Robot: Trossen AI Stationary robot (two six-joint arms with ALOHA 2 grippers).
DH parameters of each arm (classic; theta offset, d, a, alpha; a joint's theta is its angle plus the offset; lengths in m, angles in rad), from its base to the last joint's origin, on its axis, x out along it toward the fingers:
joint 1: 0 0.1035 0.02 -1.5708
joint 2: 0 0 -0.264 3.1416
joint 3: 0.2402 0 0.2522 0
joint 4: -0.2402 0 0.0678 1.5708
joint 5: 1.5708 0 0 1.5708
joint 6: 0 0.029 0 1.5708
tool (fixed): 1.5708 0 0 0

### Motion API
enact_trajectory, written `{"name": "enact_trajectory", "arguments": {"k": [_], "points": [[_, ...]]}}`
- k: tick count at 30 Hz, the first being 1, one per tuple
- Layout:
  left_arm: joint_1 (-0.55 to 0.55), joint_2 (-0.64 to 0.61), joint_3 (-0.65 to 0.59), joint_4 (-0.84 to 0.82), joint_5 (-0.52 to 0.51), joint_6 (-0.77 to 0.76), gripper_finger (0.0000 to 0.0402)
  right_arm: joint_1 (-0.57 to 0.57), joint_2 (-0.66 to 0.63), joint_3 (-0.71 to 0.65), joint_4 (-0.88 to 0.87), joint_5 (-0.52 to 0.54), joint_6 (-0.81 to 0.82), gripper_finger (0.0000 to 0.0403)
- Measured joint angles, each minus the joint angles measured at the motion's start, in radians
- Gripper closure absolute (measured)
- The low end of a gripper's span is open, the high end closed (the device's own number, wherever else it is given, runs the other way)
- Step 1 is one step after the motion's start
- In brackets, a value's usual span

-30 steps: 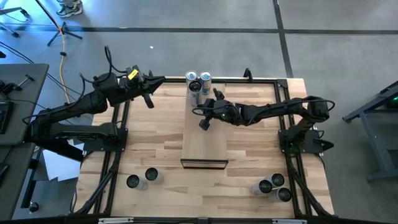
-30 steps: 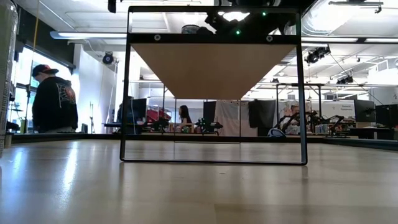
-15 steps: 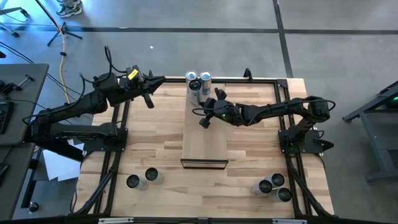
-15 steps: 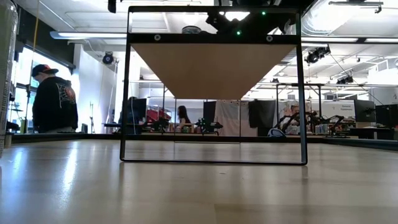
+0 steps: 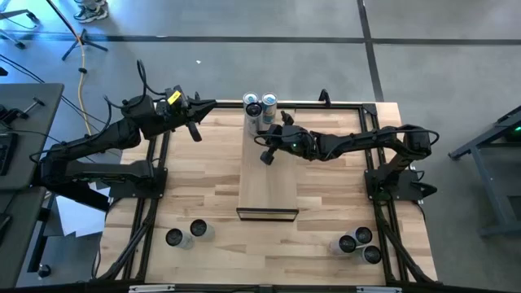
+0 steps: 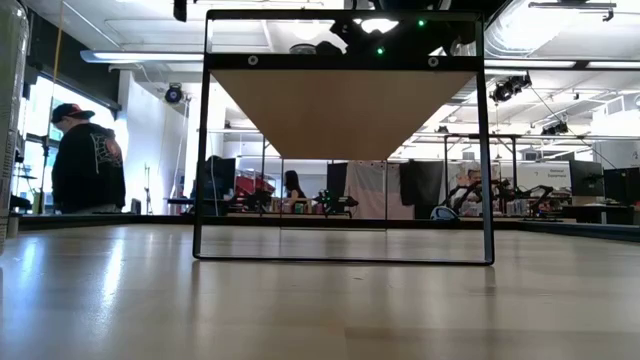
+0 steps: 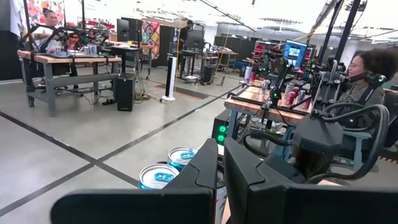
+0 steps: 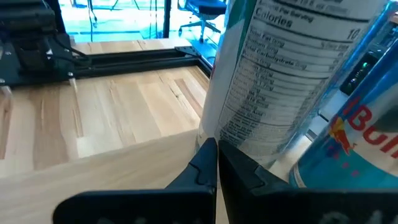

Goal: Place canned beverage on shelf
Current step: Put the top white pink soda can on the shelf, then put the white pink soda can aligned with the other white pink soda can

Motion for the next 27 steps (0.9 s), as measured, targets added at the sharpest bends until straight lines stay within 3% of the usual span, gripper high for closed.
{"name": "enact_trajectory", "arguments": {"k": [17, 27], "points": [[0.000, 0.000, 0.000, 0.000, 0.000, -0.009, 0.0399, -0.025, 0.000, 0.000, 0.104, -0.087, 0.003, 0.0403], [0.000, 0.000, 0.000, 0.000, 0.008, -0.027, 0.0399, 0.038, -0.042, 0.000, 0.053, -0.170, 0.045, 0.0403]]}}
